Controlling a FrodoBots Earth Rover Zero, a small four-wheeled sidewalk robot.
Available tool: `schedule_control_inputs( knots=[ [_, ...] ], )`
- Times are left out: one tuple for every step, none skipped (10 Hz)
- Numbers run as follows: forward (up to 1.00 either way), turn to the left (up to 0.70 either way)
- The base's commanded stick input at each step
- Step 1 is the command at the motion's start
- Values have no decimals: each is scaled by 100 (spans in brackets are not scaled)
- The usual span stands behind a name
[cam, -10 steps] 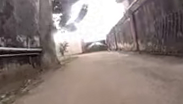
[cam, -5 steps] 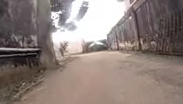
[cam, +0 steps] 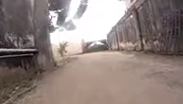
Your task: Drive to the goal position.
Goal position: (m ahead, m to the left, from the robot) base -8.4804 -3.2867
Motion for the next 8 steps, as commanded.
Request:
schedule_control_inputs(
  knots=[
    [50, 0],
    [50, 0],
    [50, 0],
    [50, 0],
    [50, 0],
    [50, 0],
    [50, 0],
    [50, 0]
  ],
)
